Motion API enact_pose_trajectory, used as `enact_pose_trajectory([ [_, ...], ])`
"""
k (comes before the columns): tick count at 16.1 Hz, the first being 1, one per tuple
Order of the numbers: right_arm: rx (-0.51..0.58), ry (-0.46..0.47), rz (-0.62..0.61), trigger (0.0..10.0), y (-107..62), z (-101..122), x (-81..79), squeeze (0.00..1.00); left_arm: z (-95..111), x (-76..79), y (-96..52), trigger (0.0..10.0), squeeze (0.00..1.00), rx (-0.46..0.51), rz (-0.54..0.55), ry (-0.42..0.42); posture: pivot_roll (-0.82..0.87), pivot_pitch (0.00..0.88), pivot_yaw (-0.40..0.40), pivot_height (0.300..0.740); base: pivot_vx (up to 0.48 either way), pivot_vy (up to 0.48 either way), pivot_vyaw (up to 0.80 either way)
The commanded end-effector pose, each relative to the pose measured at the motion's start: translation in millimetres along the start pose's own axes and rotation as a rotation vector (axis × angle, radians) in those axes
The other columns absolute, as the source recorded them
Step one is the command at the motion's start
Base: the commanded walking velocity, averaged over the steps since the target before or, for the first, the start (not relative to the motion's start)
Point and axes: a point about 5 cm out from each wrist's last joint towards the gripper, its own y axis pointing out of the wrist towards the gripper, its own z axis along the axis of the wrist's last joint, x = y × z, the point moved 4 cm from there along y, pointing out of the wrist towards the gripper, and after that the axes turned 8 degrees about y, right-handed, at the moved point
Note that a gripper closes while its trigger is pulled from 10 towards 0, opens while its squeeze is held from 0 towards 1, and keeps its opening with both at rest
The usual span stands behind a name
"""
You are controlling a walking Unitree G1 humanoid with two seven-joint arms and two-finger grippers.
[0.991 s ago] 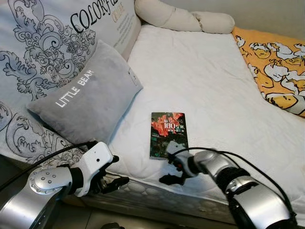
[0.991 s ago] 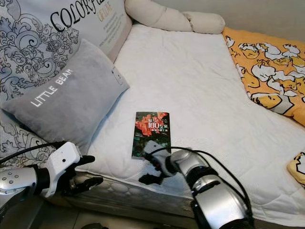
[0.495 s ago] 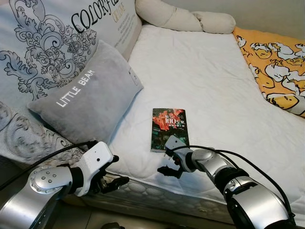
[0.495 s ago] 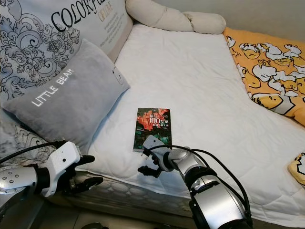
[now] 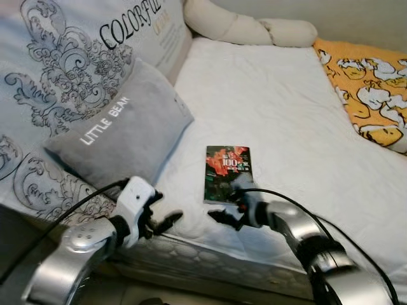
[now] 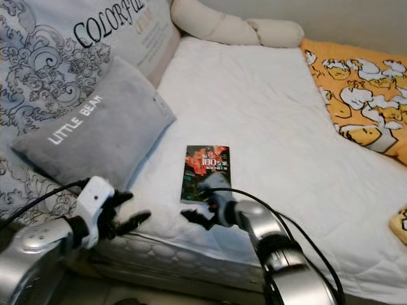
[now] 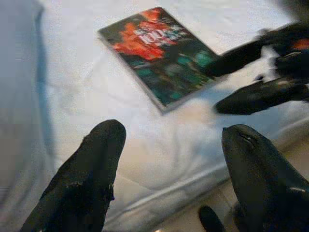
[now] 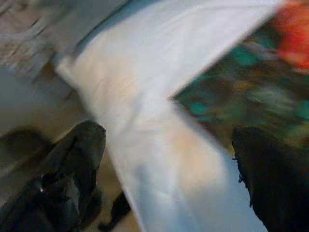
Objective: Clean up the room
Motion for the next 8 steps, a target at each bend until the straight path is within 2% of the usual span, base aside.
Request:
enact_pose_trajectory([
  [1,0.138,0.053,-0.158,10.0,-17.2,14.0,18.2,0.0,3.4,-16.6,5.6,10.0,0.0,0.029,0.142,0.008,0.03,0.0,-0.012,0.74,0.0,0.0,0.0],
  [2,0.166,0.066,-0.202,10.0,-23.6,14.0,22.1,0.0,5.0,-20.8,7.8,10.0,0.0,0.038,0.183,0.011,0.03,0.0,-0.012,0.74,0.0,0.0,0.0],
  [3,0.207,0.122,-0.319,10.0,-36.3,7.9,33.0,0.0,8.4,-30.0,12.4,10.0,0.0,0.05,0.259,-0.01,0.02,0.0,-0.009,0.74,0.0,-0.262,0.0],
  [4,0.225,0.14,-0.392,10.0,-43.2,2.8,38.5,0.0,9.3,-32.7,15.2,10.0,0.0,0.053,0.282,-0.019,0.02,0.0,-0.008,0.74,0.0,-0.431,0.0],
  [5,0.23,0.136,-0.41,10.0,-44.9,1.5,39.6,0.0,9.1,-32.3,16.4,10.0,0.0,0.052,0.283,-0.018,0.02,0.0,-0.008,0.74,0.0,-0.431,0.0],
  [8,0.338,0.12,-0.67,10.0,-66.2,8.5,53.9,0.0,-7.4,-39.6,17.1,10.0,0.0,0.012,0.371,-0.028,0.02,0.0,-0.015,0.74,0.0,-0.454,0.0],
])
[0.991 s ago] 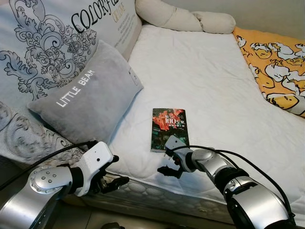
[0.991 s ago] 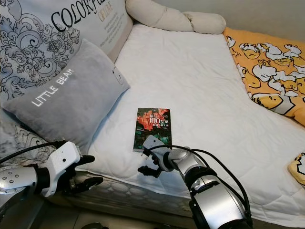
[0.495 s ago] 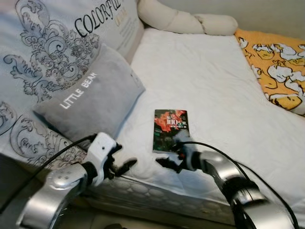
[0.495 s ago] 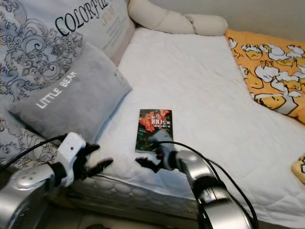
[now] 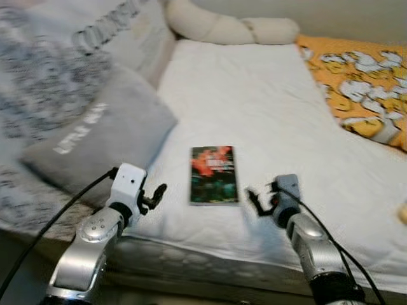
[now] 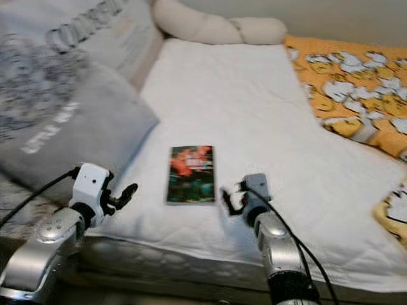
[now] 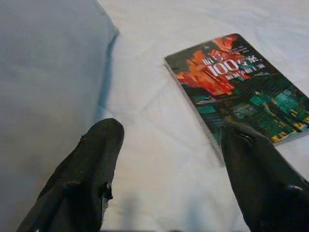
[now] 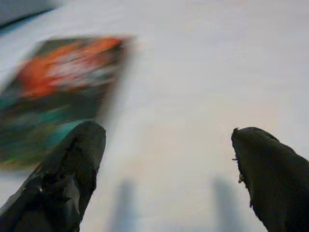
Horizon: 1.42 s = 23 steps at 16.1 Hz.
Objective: Clean up the room
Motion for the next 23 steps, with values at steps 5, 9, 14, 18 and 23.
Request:
enact_pose_trajectory([
  [5,0.07,-0.023,-0.176,10.0,-12.0,7.4,20.7,0.0,-7.7,-10.7,4.0,10.0,0.0,-0.008,0.084,0.007,0.02,0.0,-0.034,0.74,0.0,-0.452,0.0],
  [9,0.085,-0.01,-0.161,10.0,-11.2,6.9,8.1,0.0,-6.0,-18.2,11.1,10.0,0.0,-0.002,0.111,0.026,0.01,0.0,-0.031,0.74,0.0,-0.422,0.0],
  [14,0.1,-0.015,-0.184,10.0,-5.6,13.2,11.5,0.0,2.7,-23.9,17.5,10.0,0.0,0.023,0.128,0.034,0.02,0.0,-0.032,0.74,0.0,-0.412,0.0],
  [18,0.09,-0.018,-0.172,10.0,-3.5,12.1,6.0,0.0,3.8,-25.2,19.2,10.0,0.0,0.028,0.129,0.058,0.03,0.0,-0.038,0.74,0.0,-0.399,0.0],
  [23,0.059,0.013,-0.085,10.0,-1.5,5.9,-9.4,0.0,7.3,-27.9,21.7,10.0,0.0,0.04,0.131,0.057,0.02,0.0,-0.025,0.74,0.0,0.0,0.0],
])
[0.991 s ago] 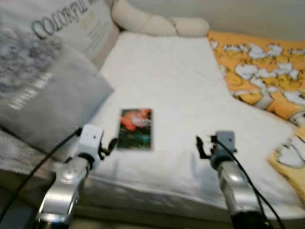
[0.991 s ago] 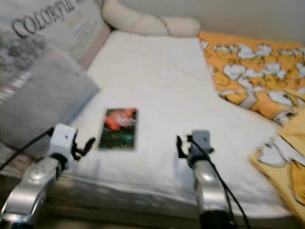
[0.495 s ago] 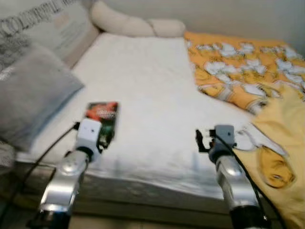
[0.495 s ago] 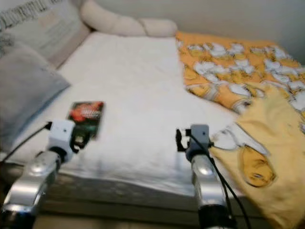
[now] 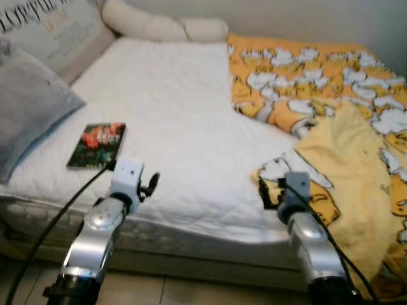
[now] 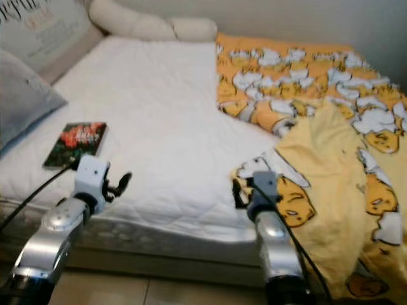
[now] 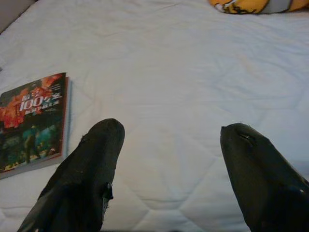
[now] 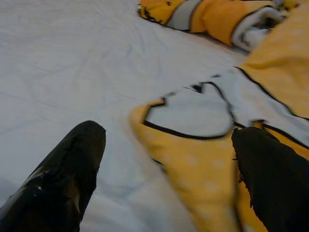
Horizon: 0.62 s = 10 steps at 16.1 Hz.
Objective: Clean up the room
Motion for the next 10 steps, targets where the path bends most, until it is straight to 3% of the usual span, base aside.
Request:
enact_pose_trajectory([
  [1,0.002,0.009,0.025,10.0,0.1,0.4,-8.4,0.0,3.2,-10.6,0.7,10.0,0.0,0.011,0.022,0.003,0.01,0.0,-0.022,0.74,0.0,0.0,0.0],
  [10,-0.005,0.017,0.032,10.0,2.6,0.1,-8.8,0.0,5.1,-12.5,1.5,10.0,0.0,0.02,0.012,0.012,0.02,0.0,-0.017,0.74,0.231,0.0,-0.05],
])
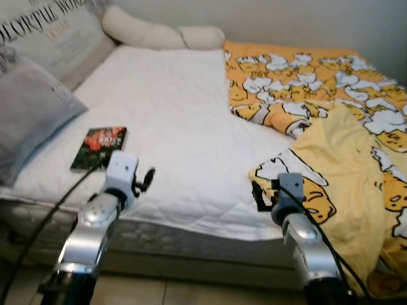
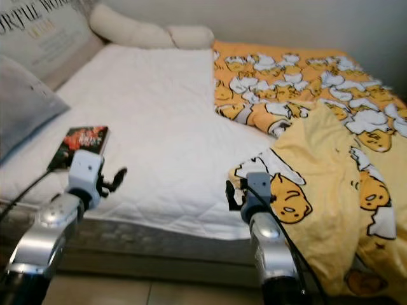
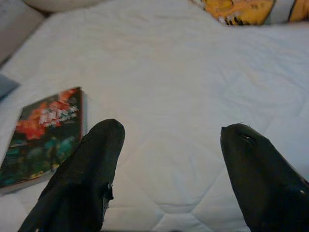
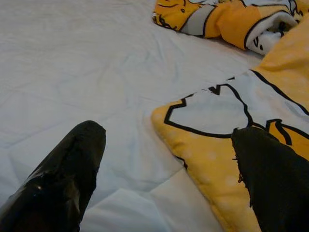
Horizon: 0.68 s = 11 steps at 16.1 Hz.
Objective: Clean up the room
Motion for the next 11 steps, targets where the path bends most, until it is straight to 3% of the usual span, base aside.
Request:
enact_pose_trajectory([
  [1,0.0,0.012,-0.003,10.0,1.2,1.6,2.5,0.0,5.0,-1.5,1.6,10.0,0.0,0.013,-0.002,0.009,0.02,0.0,-0.017,0.74,0.266,0.0,-0.8],
  [2,0.002,0.009,0.0,10.0,1.3,1.5,2.4,0.0,4.9,-1.6,1.6,10.0,0.0,0.013,-0.003,0.01,0.02,0.0,-0.016,0.74,0.27,0.0,-0.8],
  [11,-0.001,-0.003,0.021,10.0,1.9,-0.3,-1.0,0.0,4.3,-2.4,1.7,10.0,0.0,0.012,-0.006,0.024,0.02,0.0,-0.017,0.74,0.239,0.0,-0.11],
])
